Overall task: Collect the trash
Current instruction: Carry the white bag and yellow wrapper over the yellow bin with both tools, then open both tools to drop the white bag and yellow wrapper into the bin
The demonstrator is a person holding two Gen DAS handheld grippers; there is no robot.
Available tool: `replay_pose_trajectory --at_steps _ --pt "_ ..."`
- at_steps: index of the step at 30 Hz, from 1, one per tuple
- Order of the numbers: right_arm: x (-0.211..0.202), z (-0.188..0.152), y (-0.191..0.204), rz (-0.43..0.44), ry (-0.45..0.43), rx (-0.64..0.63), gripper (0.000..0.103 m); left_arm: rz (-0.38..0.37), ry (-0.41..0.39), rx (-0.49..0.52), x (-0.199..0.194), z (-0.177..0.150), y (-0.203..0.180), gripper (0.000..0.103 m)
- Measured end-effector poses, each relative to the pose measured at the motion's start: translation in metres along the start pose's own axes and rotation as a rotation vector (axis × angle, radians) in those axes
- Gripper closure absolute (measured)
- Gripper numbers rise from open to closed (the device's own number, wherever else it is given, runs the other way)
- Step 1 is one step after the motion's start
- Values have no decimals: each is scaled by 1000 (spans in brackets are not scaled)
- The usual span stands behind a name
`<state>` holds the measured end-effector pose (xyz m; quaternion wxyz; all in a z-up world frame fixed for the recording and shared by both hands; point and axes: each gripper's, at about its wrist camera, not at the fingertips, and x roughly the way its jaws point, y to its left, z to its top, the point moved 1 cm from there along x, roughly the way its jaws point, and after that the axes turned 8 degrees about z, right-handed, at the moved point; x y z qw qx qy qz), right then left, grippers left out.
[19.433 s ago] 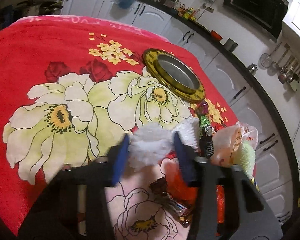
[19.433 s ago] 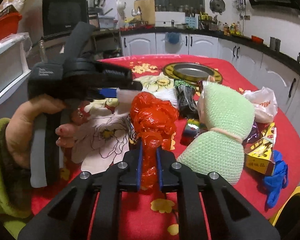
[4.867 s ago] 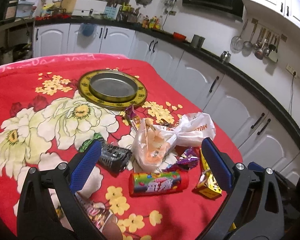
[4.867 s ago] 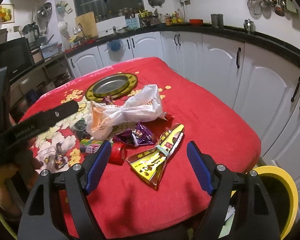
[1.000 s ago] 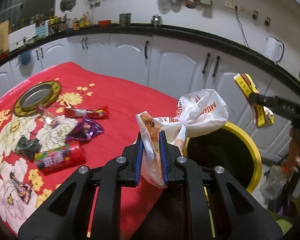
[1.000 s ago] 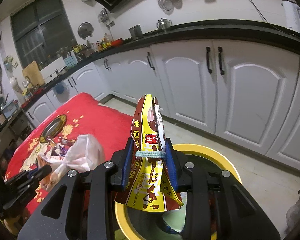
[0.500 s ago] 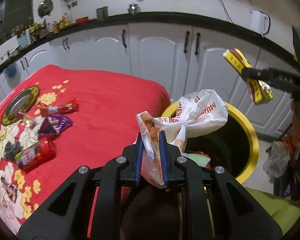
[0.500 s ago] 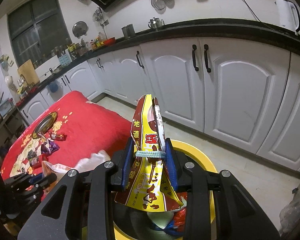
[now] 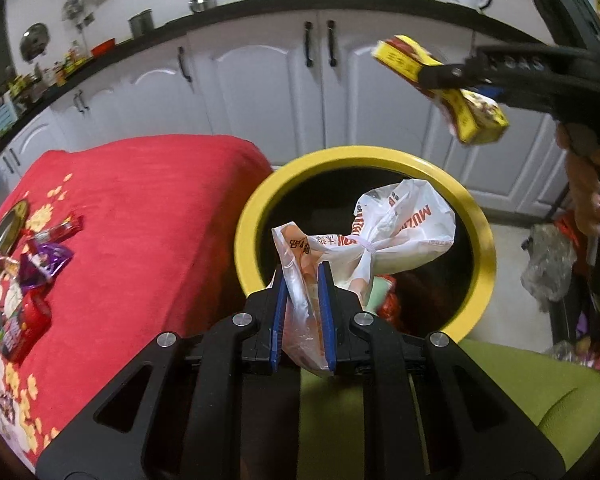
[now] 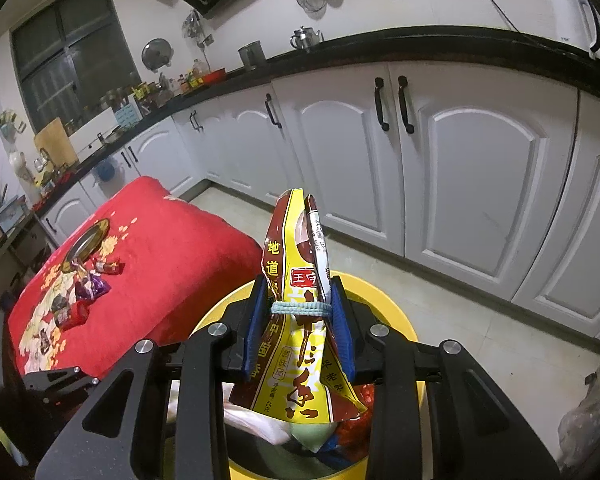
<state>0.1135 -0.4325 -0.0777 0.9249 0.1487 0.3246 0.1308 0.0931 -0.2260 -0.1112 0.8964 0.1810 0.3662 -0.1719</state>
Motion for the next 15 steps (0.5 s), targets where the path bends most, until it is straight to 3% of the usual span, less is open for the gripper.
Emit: replay_pose_trajectory --at_steps 15 --pt "31 -4 -4 61 85 5 73 -111 68 52 21 -5 -20 92"
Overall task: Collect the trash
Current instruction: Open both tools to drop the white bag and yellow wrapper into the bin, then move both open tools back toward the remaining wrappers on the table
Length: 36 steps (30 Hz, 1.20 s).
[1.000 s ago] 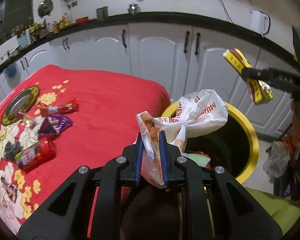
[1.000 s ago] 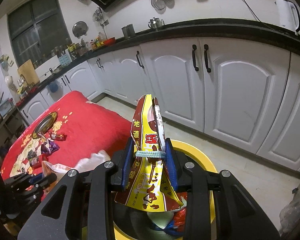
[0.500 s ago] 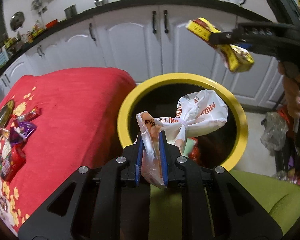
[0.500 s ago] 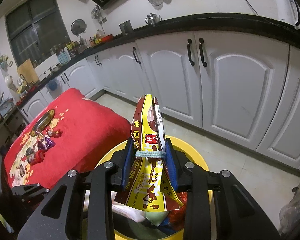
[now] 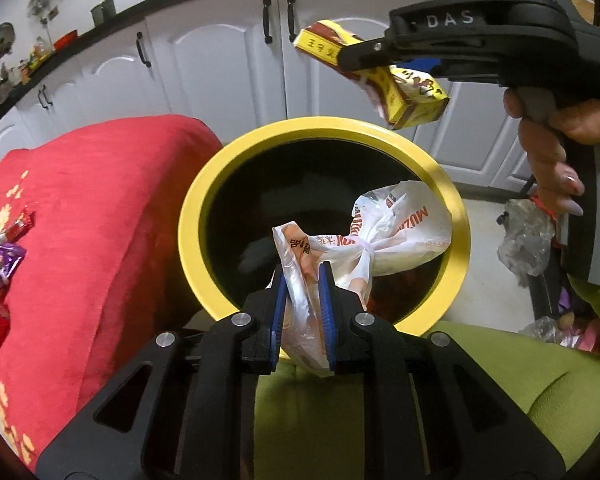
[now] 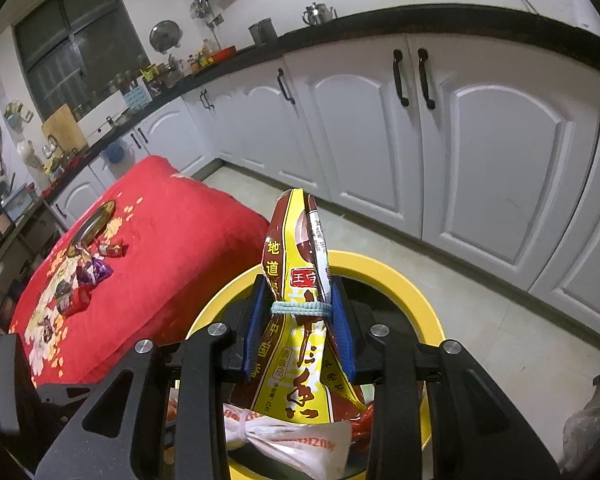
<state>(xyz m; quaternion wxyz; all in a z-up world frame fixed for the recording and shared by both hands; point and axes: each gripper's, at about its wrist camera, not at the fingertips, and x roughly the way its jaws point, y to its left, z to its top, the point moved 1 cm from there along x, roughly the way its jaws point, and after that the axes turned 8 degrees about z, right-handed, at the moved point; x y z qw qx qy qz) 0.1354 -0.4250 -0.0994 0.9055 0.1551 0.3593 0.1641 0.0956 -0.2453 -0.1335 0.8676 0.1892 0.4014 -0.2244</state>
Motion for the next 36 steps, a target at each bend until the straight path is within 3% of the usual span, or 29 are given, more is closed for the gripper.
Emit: replay_pose_trajectory --at_steps 6,9,11,15,17,20,23,28,36 --pt "11 -3 0 22 38 3 71 -17 13 -16 9 4 3 89" --pt "12 -3 -1 22 38 12 62 -8 8 -25 9 5 5 79" --pt "12 -4 -3 22 31 27 59 11 7 -40 10 6 8 62" --pt "9 -4 -10 4 16 52 55 15 -3 -102 7 6 17 43" --pt "7 -5 -13 -8 8 62 52 12 -25 -141 2 7 23 19" --pt "3 -5 -13 -21 -8 60 48 3 -58 -177 -6 9 29 11" --pt "-1 -3 -9 -31 -27 50 40 14 -98 -199 -17 10 33 11" --pt "-6 -2 -2 -32 -49 35 34 57 -136 -223 -28 12 40 11" --pt "-13 1 13 -38 -76 -4 32 107 -194 -267 -45 15 57 11"
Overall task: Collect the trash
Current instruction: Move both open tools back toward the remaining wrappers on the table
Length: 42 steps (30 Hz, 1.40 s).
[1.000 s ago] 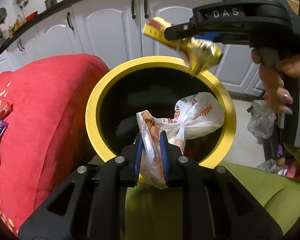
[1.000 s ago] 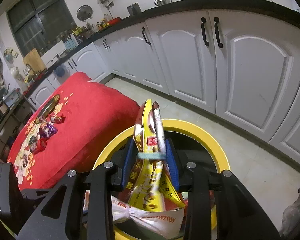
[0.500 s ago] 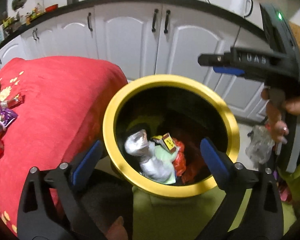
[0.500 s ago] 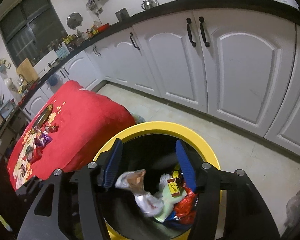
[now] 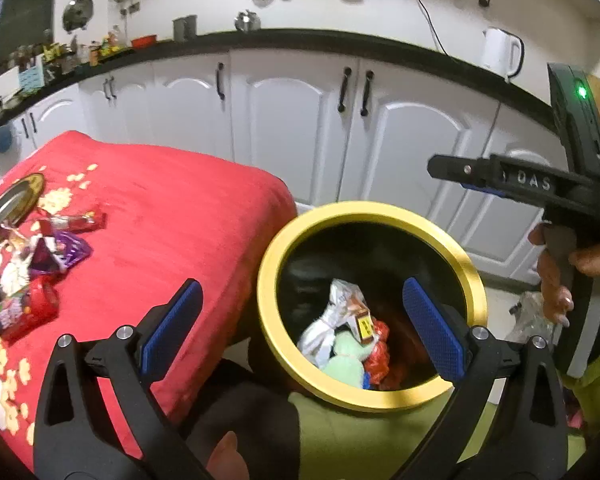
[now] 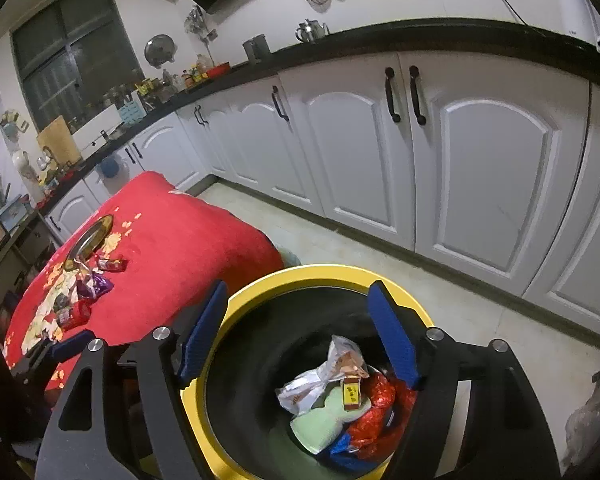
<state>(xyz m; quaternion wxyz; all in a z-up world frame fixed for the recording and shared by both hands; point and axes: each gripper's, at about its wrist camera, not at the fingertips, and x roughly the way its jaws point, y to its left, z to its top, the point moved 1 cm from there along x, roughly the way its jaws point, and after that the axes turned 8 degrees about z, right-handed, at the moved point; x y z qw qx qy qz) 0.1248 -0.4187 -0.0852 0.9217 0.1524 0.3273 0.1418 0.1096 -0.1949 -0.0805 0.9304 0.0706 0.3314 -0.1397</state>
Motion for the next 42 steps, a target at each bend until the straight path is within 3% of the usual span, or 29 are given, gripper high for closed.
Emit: replay_pose_trajectory --at_steps 20,42 --pt "-17 8 73 57 -43 -142 25 147 -143 -181 -54 17 70 11" --pt "-5 2 150 186 -15 -265 25 289 -238 -316 -96 16 132 11"
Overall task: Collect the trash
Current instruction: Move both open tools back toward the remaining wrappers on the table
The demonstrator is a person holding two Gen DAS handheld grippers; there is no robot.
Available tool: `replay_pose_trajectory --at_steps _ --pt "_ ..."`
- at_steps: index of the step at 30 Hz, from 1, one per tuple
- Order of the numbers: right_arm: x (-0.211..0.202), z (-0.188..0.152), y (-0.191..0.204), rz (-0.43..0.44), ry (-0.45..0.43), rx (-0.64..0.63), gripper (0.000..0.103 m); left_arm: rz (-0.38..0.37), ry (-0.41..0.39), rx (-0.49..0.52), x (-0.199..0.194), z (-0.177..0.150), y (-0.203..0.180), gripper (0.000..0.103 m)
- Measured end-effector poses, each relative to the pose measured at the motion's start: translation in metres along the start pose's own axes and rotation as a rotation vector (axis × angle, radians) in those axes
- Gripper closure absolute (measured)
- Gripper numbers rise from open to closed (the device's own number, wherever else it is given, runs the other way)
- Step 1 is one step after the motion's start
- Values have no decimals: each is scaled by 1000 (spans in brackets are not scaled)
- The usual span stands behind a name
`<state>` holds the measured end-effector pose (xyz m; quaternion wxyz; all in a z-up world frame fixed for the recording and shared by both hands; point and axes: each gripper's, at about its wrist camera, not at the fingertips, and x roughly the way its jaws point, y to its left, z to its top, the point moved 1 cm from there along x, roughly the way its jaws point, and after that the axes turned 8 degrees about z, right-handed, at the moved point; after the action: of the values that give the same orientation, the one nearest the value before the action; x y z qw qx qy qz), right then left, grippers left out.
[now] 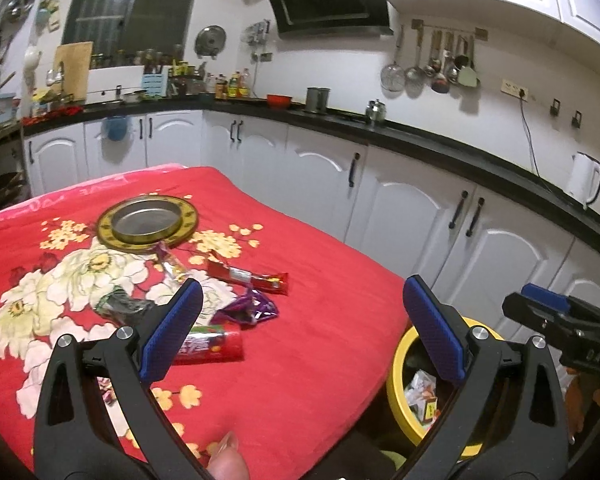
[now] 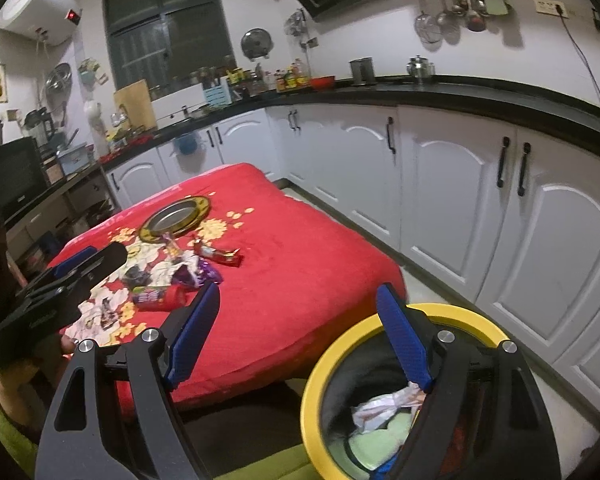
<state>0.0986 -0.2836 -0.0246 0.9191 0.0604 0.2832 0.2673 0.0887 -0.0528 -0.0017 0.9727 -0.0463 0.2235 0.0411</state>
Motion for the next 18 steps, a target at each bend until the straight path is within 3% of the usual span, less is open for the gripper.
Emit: replay_pose_trajectory --at_steps 18 --pt "36 11 52 93 36 -79 25 146 -36 -80 -4 8 54 11"
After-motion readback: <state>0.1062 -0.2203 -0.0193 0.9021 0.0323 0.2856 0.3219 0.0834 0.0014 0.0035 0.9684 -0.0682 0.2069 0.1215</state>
